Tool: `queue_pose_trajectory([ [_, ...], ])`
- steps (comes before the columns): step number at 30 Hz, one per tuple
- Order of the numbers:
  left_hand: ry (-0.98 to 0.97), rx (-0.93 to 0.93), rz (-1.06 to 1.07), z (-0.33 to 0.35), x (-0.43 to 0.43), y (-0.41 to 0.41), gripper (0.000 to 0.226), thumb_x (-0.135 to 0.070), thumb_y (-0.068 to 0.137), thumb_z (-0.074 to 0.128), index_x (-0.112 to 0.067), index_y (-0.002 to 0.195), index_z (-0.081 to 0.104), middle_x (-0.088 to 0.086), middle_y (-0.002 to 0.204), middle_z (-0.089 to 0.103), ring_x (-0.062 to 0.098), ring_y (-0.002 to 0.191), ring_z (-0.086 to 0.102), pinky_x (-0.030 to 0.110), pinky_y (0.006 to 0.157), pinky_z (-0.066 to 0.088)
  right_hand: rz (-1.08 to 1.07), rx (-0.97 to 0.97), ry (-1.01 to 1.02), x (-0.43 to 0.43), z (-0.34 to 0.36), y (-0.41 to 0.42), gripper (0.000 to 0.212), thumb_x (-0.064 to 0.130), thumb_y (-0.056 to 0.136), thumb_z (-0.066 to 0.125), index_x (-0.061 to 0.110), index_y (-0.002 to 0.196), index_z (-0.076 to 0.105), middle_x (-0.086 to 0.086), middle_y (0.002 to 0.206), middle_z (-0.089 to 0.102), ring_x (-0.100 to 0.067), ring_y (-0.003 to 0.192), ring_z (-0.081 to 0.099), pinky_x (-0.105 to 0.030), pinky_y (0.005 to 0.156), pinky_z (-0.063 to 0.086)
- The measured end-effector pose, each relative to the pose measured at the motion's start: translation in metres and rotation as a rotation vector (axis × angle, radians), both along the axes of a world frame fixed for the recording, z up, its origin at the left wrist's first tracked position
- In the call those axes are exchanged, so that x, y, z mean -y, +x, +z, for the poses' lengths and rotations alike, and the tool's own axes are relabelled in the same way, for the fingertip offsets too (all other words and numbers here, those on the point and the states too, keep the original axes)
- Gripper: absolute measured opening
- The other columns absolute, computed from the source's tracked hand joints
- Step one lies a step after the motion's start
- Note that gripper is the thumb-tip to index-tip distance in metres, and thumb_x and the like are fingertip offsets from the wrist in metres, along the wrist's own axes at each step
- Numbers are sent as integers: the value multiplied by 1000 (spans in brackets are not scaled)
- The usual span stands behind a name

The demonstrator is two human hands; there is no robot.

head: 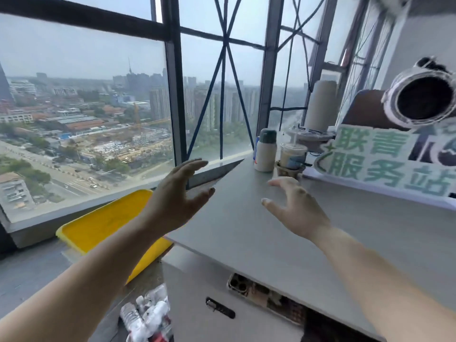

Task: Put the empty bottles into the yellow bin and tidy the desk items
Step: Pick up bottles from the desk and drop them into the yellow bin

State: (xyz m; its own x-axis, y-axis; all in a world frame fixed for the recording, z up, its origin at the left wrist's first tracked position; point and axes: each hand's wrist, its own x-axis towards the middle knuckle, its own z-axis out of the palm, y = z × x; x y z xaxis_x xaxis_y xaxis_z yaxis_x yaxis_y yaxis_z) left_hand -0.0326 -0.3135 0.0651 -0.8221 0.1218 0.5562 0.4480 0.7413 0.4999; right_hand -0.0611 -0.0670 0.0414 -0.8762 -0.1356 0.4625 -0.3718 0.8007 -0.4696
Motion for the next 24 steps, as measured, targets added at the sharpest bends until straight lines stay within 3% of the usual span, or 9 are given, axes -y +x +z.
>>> queue_pose_trajectory([
  [8,24,28,-91,-7,-161,64,54,-36,86,64,-31,136,45,-9,143,44,9,129,41,17,96,27,-133,-6,5,-166,4,111,44,32,88,63,18,128,53,0,134,50,-20,128,40,-26,99,30],
  [15,57,36,-221,-14,-286,105,52,-30,85,67,-23,134,49,-3,139,47,10,126,43,7,89,24,-278,-21,-22,-289,-2,192,43,30,86,66,16,125,55,0,130,52,-18,126,44,-28,104,34],
  [19,5,31,-317,-15,-340,114,55,-33,84,68,-23,134,49,-4,140,46,12,128,42,16,97,27,-387,35,85,-356,1,236,49,34,86,65,17,130,51,1,137,47,-18,130,38,-28,107,28],
  [24,-28,82,-396,-24,-399,110,63,-38,82,68,-23,138,44,-4,144,41,12,132,37,16,99,23,-537,47,116,-429,4,272,50,34,87,65,19,132,49,-1,139,47,-20,132,36,-27,105,26],
])
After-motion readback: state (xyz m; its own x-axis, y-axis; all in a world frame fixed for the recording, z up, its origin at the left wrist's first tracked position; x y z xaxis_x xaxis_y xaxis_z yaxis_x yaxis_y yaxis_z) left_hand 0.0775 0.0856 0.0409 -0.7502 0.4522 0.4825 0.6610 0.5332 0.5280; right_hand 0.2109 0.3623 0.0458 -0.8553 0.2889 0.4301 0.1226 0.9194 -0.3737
